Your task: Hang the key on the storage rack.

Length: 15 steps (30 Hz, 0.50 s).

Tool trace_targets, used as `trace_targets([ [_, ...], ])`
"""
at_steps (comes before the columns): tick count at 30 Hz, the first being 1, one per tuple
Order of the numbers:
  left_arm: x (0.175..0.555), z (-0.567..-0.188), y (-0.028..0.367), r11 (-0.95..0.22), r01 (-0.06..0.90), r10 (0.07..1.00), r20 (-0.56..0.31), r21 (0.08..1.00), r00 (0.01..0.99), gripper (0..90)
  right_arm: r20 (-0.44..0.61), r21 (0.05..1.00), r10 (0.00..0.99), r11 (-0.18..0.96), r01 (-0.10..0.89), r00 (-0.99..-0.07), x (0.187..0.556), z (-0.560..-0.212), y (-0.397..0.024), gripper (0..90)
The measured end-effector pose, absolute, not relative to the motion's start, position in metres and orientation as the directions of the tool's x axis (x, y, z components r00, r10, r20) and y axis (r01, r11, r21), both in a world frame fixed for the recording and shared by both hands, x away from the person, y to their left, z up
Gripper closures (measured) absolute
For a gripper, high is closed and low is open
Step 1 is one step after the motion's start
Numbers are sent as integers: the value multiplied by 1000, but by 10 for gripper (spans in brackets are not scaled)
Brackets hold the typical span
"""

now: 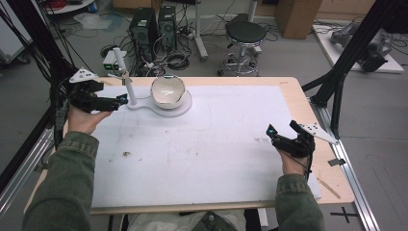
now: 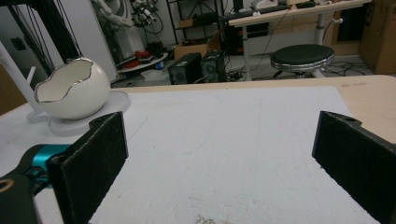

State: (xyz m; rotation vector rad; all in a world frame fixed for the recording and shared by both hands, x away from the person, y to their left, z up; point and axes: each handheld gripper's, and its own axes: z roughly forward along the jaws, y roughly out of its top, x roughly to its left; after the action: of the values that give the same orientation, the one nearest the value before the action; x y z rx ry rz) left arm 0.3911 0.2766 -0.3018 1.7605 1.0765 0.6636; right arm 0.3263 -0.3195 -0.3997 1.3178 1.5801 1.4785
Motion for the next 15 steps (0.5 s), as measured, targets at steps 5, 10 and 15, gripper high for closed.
trace_targets([
  [5, 385, -307, 278, -173, 370, 884, -21, 913, 467, 17, 196, 960, 924, -112, 258, -329, 326, -400, -319, 24],
  [10, 378, -317, 281, -153, 379, 885, -44, 913, 463, 17, 192, 961, 924, -108, 256, -330, 326, -400, -319, 24],
  [15, 374, -324, 283, -144, 383, 894, -45, 913, 445, 17, 192, 960, 925, -108, 258, -328, 326, -400, -319, 24],
])
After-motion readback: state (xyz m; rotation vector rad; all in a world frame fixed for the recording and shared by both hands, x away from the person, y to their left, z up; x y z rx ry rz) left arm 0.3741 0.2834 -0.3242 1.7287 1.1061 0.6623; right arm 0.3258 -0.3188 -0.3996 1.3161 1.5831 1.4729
